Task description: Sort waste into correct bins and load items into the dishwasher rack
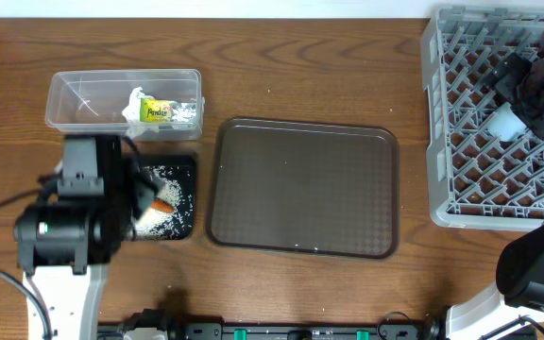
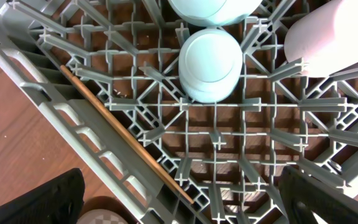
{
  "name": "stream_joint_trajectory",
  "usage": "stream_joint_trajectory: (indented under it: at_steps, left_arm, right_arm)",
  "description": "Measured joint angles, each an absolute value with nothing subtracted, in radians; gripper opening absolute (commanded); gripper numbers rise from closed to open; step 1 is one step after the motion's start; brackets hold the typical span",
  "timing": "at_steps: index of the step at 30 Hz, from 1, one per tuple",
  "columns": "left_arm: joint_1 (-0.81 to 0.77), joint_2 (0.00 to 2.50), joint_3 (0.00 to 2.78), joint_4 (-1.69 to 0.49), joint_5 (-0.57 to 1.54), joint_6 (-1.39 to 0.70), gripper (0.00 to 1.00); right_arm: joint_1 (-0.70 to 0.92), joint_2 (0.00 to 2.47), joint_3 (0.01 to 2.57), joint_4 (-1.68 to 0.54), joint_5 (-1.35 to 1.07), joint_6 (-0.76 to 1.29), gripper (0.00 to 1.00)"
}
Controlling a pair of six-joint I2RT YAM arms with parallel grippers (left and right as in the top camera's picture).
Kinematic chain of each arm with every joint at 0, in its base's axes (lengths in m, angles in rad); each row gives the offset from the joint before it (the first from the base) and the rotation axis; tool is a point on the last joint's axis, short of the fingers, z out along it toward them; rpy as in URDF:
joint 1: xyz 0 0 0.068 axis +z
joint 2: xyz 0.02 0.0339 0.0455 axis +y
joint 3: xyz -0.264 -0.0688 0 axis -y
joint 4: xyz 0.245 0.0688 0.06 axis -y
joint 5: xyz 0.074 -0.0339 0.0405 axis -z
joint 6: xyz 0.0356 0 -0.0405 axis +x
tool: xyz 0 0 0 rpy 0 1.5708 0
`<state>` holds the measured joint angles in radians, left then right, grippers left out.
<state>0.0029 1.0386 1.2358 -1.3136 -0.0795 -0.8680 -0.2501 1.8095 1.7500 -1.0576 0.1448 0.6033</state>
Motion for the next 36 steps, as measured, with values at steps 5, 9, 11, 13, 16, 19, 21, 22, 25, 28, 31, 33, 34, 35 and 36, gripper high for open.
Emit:
stream_joint_trajectory:
  at_steps: [5,9,11,13,16,19,21,22,25,28,31,33,34,35,36]
  left_arm:
    - [0.003,1.015,1.220,-1.372,-0.067,-0.868,0.99]
    - [0.003,1.015,1.220,-1.372,-0.061,-0.868,1.00]
    - [0.003,1.015,1.220,-1.372,-0.059,-0.868,1.00]
    - [0.003,1.015,1.220,-1.372,-0.058,-0.868,1.00]
    - [0.003,1.015,1.220,-1.372,-0.058,-0.868,1.00]
    - [0.003,1.015,1.220,-1.372,-0.058,-0.868,1.00]
    - [0.003,1.015,1.220,-1.372,-0.058,-0.868,1.00]
    - [0.003,1.015,1.220,-1.373,-0.058,-0.868,1.00]
    - [-0.001,1.015,1.220,-1.373,-0.059,-0.867,1.00]
    - [-0.019,1.002,1.203,-1.351,-0.067,-0.849,1.00]
    - [-0.051,0.952,1.133,-1.252,-0.079,-0.765,1.00]
    - [-0.073,0.899,1.060,-1.151,-0.084,-0.683,1.00]
    - [-0.084,0.861,1.007,-1.089,-0.085,-0.633,1.00]
    - [-0.090,0.830,0.963,-1.028,-0.084,-0.595,1.00]
    - [-0.094,0.789,0.907,-0.960,-0.080,-0.546,1.00]
  right_arm:
    - [-0.250,1.810,1.750,-1.058,0.145,0.603,0.99]
    - [-0.250,1.810,1.750,-1.058,0.145,0.603,0.99]
    - [-0.250,1.810,1.750,-1.058,0.145,0.603,0.99]
    - [-0.250,1.810,1.750,-1.058,0.145,0.603,0.99]
    - [-0.250,1.810,1.750,-1.058,0.145,0.603,0.99]
    - [-0.250,1.810,1.750,-1.058,0.145,0.603,0.99]
    - [-0.250,1.810,1.750,-1.058,0.145,0.603,0.99]
    - [-0.250,1.810,1.750,-1.058,0.145,0.603,0.99]
    - [-0.250,1.810,1.750,-1.058,0.145,0.603,0.99]
    - [-0.250,1.810,1.750,-1.058,0.145,0.603,0.99]
    - [-0.250,1.810,1.750,-1.058,0.145,0.603,0.99]
    - [-0.250,1.810,1.750,-1.058,0.144,0.603,0.99]
    - [-0.250,1.810,1.750,-1.058,0.144,0.603,0.99]
    - [-0.250,1.810,1.750,-1.058,0.143,0.603,0.99]
    - [-0.250,1.810,1.750,-1.058,0.142,0.603,0.99]
